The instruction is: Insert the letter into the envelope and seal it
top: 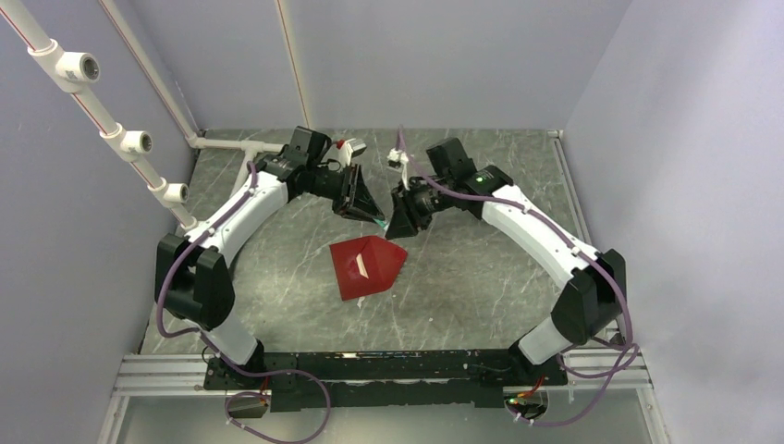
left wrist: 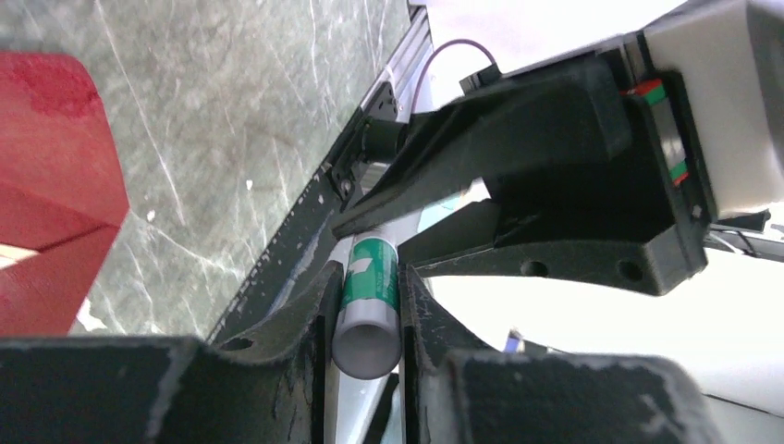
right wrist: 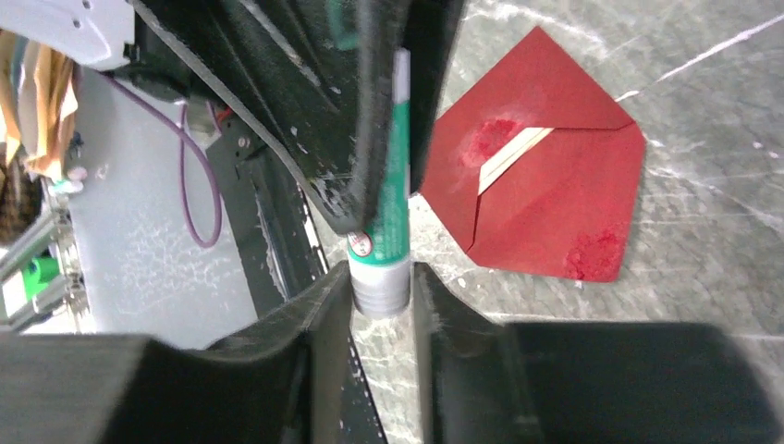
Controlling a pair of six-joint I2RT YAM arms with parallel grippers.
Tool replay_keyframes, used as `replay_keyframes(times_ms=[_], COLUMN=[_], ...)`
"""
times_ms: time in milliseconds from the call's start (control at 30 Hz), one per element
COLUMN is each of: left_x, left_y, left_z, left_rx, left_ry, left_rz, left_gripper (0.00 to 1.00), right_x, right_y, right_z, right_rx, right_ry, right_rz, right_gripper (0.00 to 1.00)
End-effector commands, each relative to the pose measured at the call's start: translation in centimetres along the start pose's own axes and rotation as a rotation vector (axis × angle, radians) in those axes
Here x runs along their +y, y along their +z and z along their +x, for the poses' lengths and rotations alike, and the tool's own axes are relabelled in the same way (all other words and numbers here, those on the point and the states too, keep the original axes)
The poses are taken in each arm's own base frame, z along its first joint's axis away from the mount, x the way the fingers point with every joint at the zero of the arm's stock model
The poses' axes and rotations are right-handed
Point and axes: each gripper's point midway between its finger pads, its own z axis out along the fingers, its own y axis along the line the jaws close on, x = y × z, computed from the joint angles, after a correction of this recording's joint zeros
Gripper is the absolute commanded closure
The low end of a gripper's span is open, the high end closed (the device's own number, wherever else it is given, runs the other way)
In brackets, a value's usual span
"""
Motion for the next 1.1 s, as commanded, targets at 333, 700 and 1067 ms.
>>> replay_keyframes(times_ms=[333,700,1067], left_x=[-9.6,-12.1,-11.5], left_y=[-2.6,-3.6,-4.2], left_z=[-5.6,-6.1,-5.8], left_rx=[-0.368,-0.399,-0.416], left_ry=[0.012,-0.03,-0.033], left_rz=[0.215,0.327,0.301], left_gripper=[0.98,0.97,0.98], right_x=[2.0,2.5,2.3], right_y=[-9.9,-10.4,-10.4], right_z=[-10.1,-12.6,-12.7], right_rx=[-0.805,-0.84,-0.858], right_ry=[0.491,0.613,0.633], right_rz=[-0.157,-0.237,-0.256], right_gripper=[0.15,0.49,0.53])
